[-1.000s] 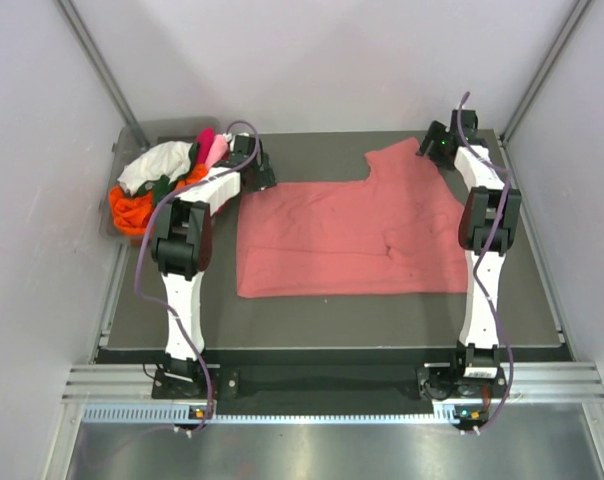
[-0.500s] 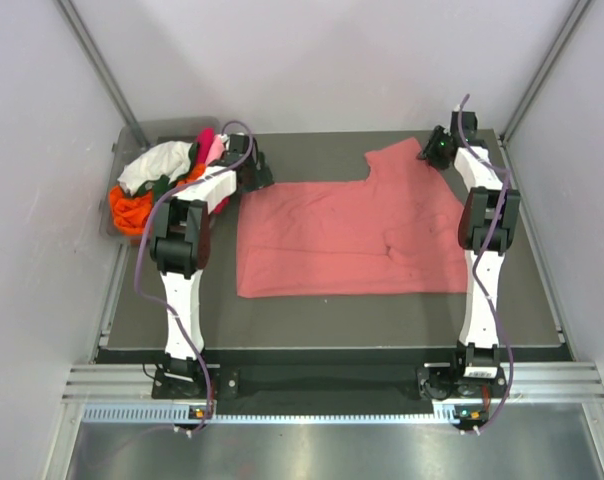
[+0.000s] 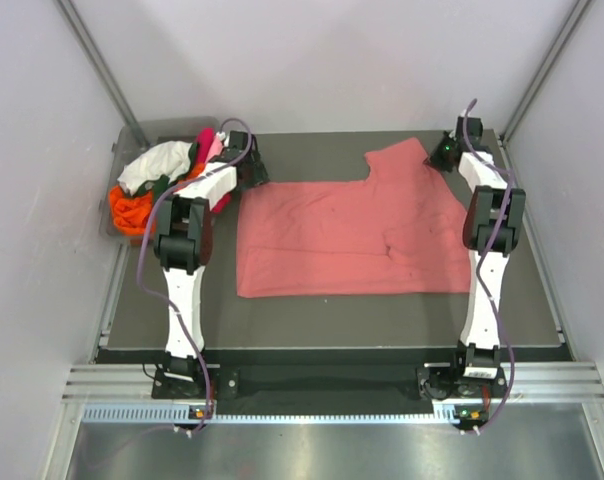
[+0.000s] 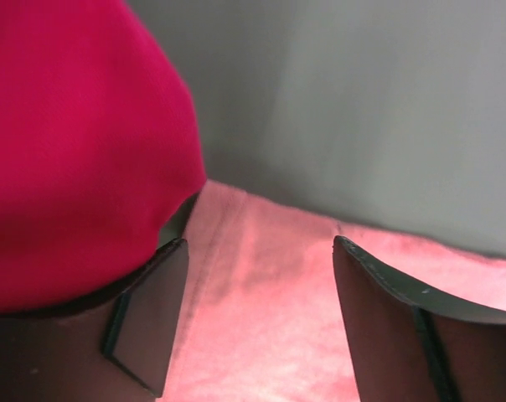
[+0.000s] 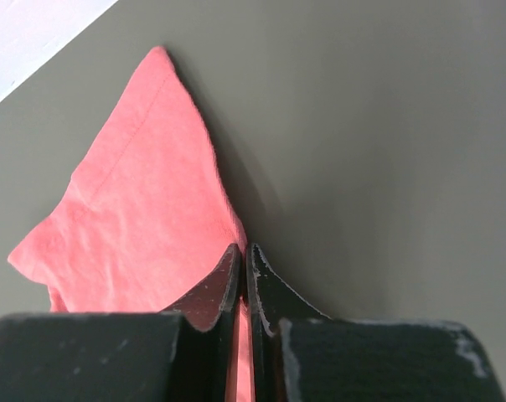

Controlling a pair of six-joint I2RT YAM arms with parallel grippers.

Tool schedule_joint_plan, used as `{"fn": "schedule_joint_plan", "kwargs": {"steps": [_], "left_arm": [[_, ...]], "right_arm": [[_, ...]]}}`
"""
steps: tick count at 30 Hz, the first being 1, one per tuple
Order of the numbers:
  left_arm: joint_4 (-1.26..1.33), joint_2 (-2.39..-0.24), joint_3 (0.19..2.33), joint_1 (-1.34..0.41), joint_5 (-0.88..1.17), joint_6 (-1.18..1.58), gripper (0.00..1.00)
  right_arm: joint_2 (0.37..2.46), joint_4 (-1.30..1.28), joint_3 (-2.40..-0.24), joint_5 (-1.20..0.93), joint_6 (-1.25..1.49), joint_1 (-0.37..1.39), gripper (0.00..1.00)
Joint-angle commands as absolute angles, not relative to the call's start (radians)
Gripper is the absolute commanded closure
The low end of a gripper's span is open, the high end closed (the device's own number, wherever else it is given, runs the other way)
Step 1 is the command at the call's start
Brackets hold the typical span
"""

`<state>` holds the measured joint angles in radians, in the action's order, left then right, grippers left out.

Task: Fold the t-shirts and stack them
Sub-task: Fold the tshirt

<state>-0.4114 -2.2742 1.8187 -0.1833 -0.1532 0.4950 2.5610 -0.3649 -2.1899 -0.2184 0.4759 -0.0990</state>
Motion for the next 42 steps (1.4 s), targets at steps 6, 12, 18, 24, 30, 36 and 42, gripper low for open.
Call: {"fn": "schedule_joint_plan", "kwargs": {"steps": [6, 12, 18, 24, 30, 36, 42], "left_arm": [[-0.476, -2.35, 1.916, -0.135, -0.264, 0.482, 0.27], [-0.528, -2.396, 1.959, -0.135, -0.278, 0.482, 0.33], [-0.526, -2.401, 1.936, -0.135, -0.268, 0.492, 0.72], [-0.489, -2.349, 1.924, -0.137, -0.262, 0.454, 1.0], [-0.477, -2.284, 1.91, -0.156, -0.299, 0.433, 1.0], [-0.463, -2.244, 1.885, -0.189, -0.334, 0.408, 1.0], [-0.442, -2.192, 1.835, -0.202, -0.35, 0.408, 1.0]], "right_arm": [[2.499, -0.275, -2.094, -0.268, 0.497, -0.121, 0.99], [2.494, -0.275, -2.088, -0.268, 0.491, -0.121, 0.98], [2.482, -0.276, -2.077, -0.259, 0.488, -0.121, 0.98], [2.456, -0.299, -2.095, -0.261, 0.488, -0.123, 0.98], [2.405, -0.34, -2.112, -0.258, 0.482, -0.133, 1.0], [2.342, -0.342, -2.065, -0.293, 0.494, -0.153, 1.0], [2.284, -0.33, -2.002, -0.313, 0.5, -0.161, 1.0]]}}
